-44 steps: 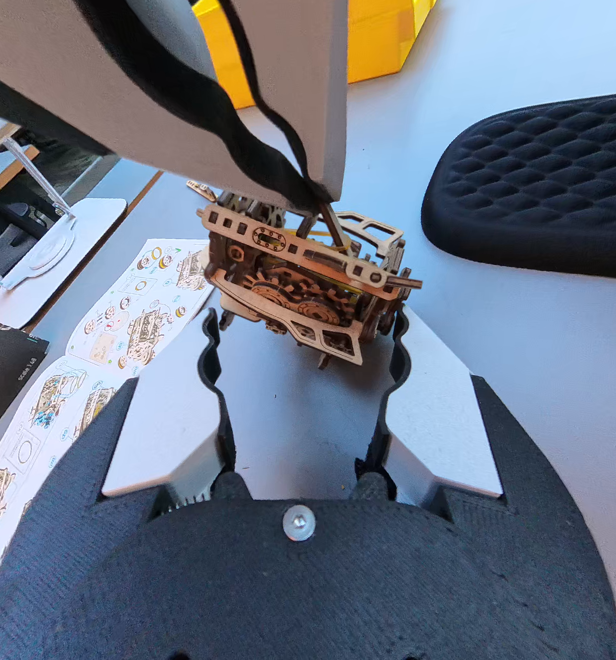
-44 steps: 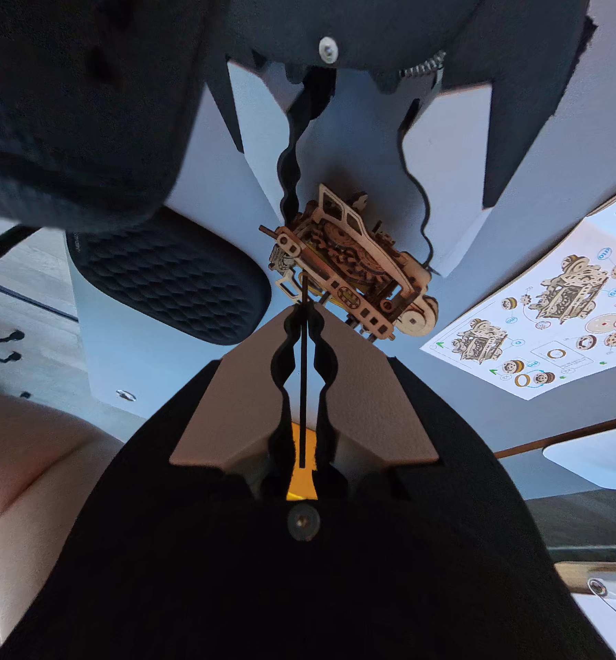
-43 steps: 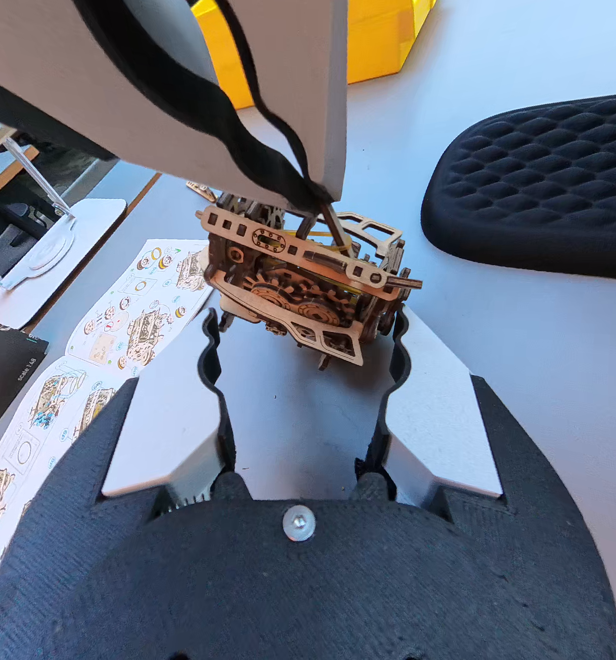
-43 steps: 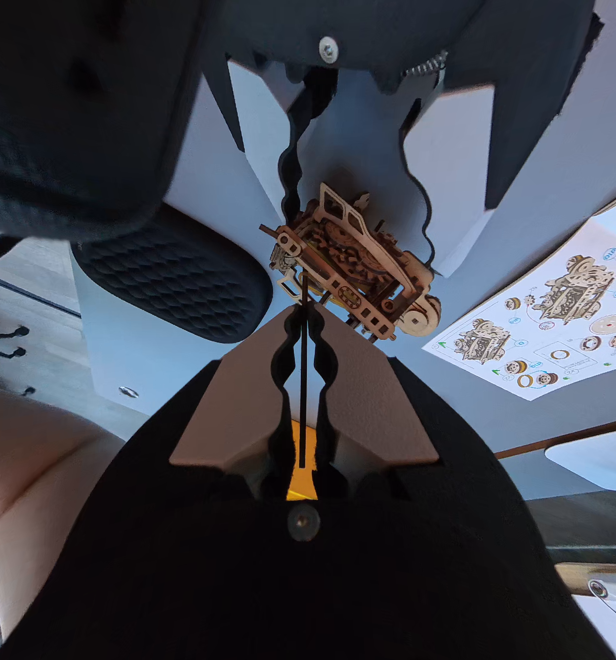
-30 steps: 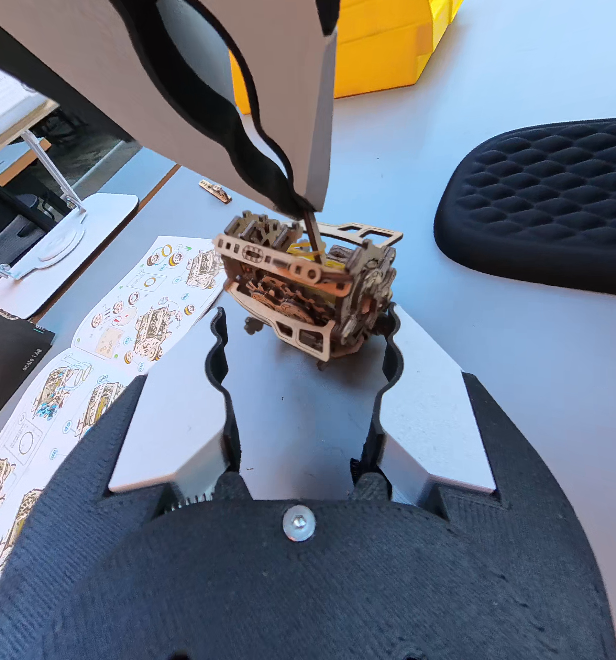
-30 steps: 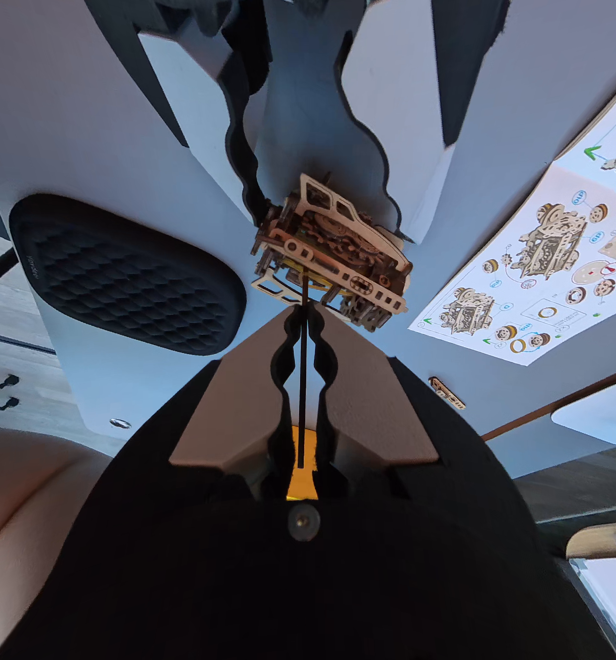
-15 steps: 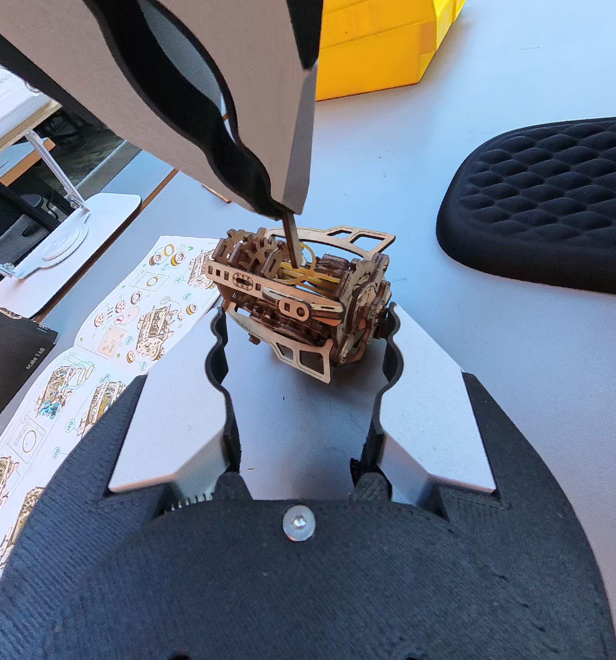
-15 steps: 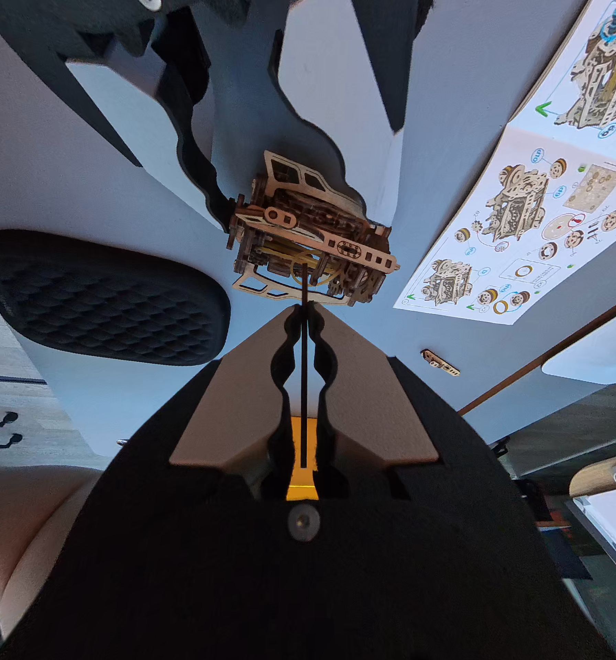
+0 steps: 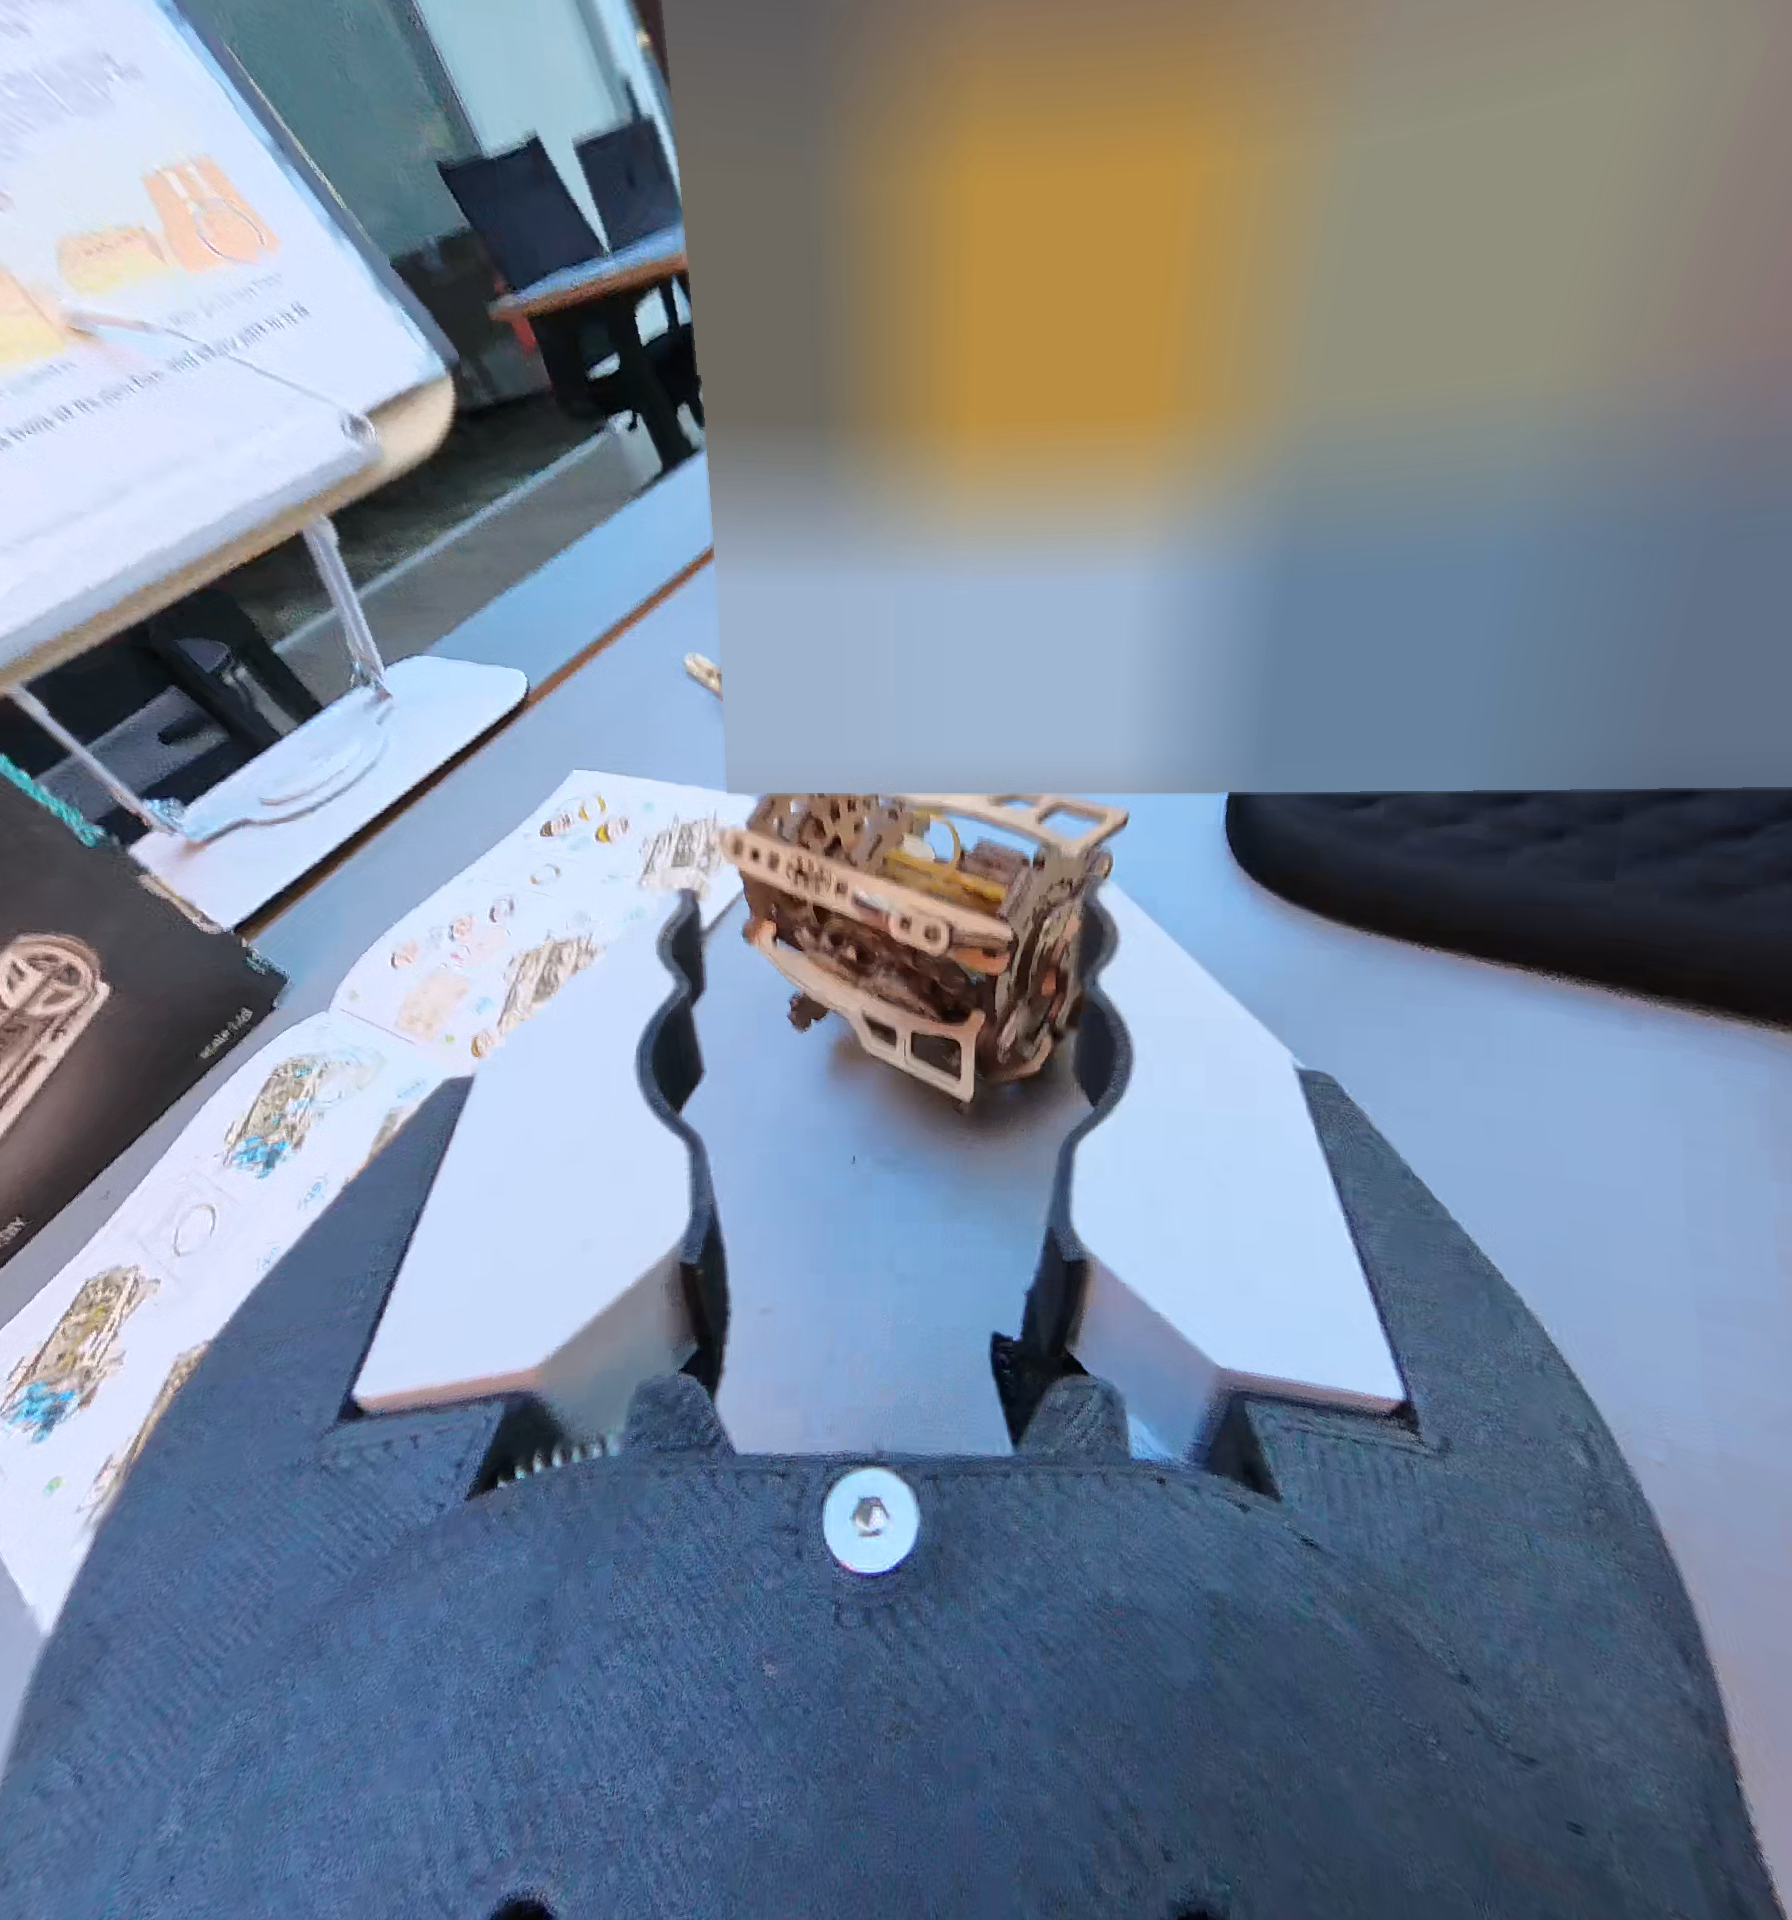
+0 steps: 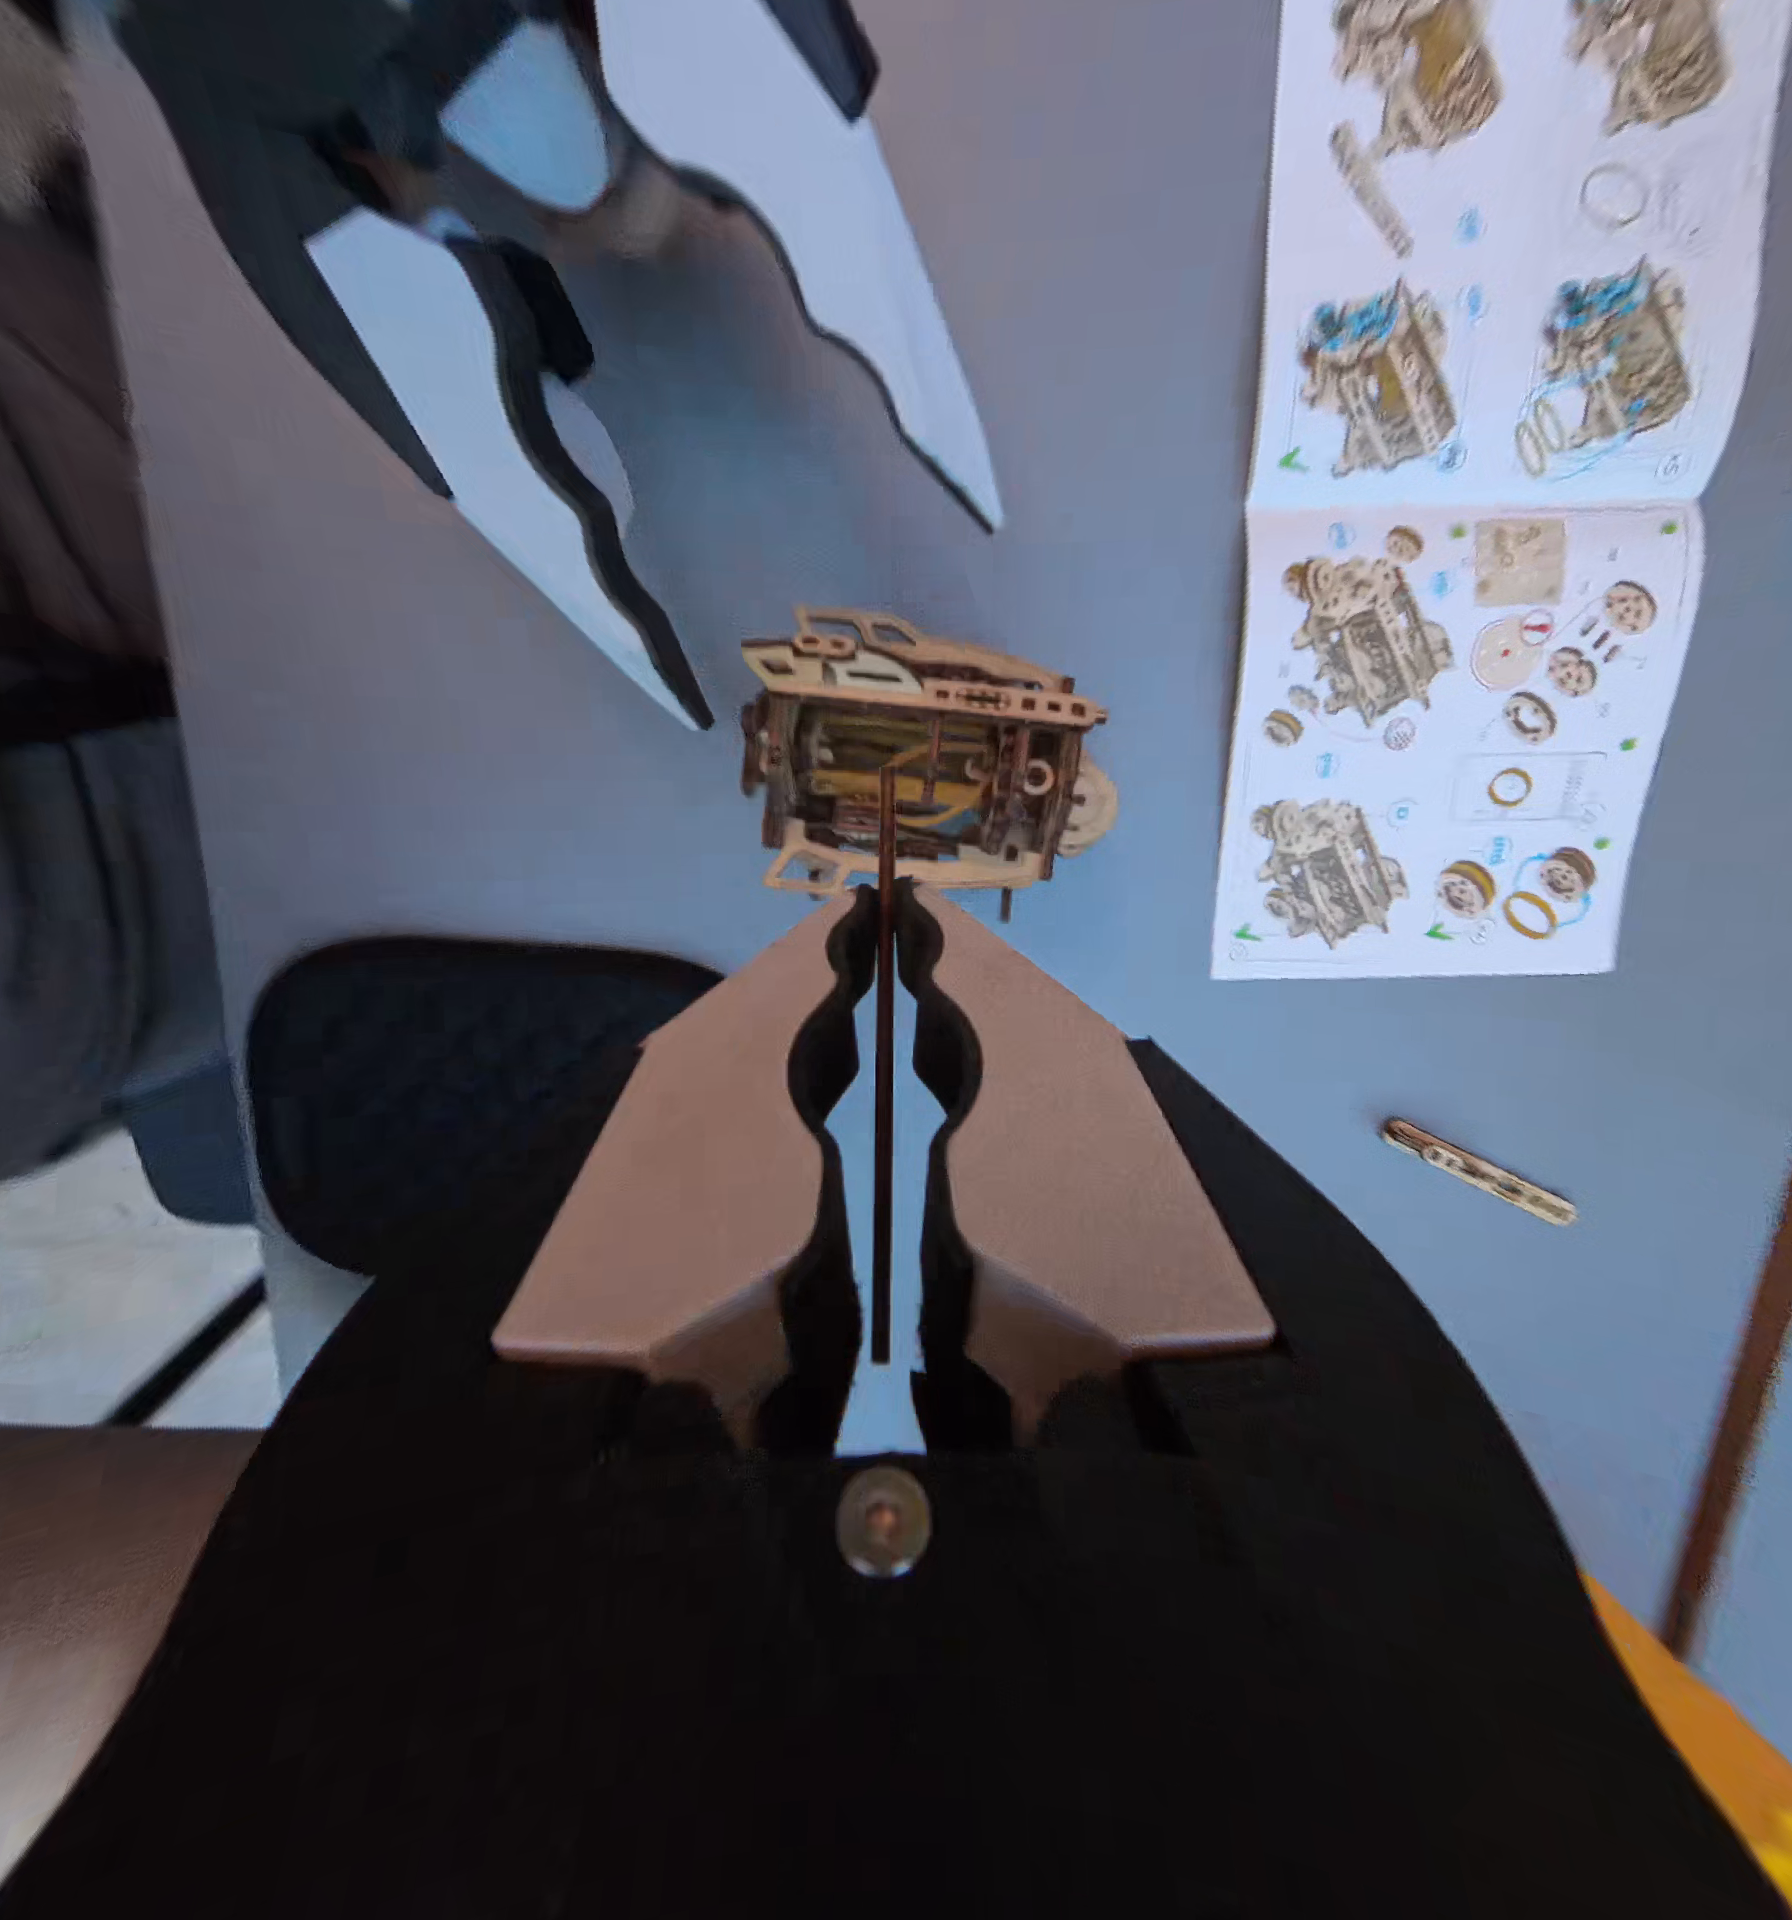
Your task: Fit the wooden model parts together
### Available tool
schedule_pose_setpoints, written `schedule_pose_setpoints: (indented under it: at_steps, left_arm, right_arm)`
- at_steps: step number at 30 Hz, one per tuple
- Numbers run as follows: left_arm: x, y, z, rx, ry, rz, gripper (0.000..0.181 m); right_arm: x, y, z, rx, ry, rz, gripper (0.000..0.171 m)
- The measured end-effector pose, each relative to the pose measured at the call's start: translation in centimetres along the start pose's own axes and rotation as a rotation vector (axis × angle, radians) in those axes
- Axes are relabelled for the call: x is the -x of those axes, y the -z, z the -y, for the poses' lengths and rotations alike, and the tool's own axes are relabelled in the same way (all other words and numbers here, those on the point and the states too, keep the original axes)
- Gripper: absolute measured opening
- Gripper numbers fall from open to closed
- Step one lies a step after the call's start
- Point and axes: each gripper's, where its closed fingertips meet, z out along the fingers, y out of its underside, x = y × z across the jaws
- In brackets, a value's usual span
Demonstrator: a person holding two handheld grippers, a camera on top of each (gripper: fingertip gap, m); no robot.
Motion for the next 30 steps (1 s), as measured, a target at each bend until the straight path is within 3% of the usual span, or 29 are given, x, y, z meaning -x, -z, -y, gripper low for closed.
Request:
schedule_pose_setpoints:
  at_steps: [1, 5, 12, 17, 24, 27, 30]
  left_arm:
    - [0.0, 0.3, 1.0, -0.029, 0.016, -0.017, 0.062]
    - [-0.4, -0.3, 4.1, -0.034, 0.034, -0.131, 0.040]
    - [-1.9, -1.6, 4.3, 0.078, -0.084, -0.268, 0.002]
    - [-1.8, -1.8, 4.7, 0.069, -0.080, -0.251, 0.000]
    - [-1.2, -0.8, 5.8, -0.032, 0.099, -0.275, 0.000]
    - [-0.2, -0.6, 5.8, -0.051, 0.134, -0.227, 0.000]
    - [1.4, 0.0, 5.8, -0.101, 0.228, -0.179, 0.000]
  right_arm:
    - [0.3, 0.4, 0.3, -0.088, -0.035, 0.031, 0.001]
    - [1.6, 0.1, 0.9, -0.191, 0.020, 0.057, 0.001]
    - [2.5, 0.4, 1.3, -0.238, 0.106, 0.047, 0.002]
    - [2.3, 0.7, 1.2, -0.291, 0.161, 0.036, 0.002]
    - [2.3, 1.8, 2.7, -0.446, 0.268, 0.061, 0.002]
    - [0.9, 2.4, 3.0, -0.475, 0.289, -0.033, 0.012]
    - [-0.7, 5.2, 3.4, -0.621, 0.311, -0.147, 0.019]
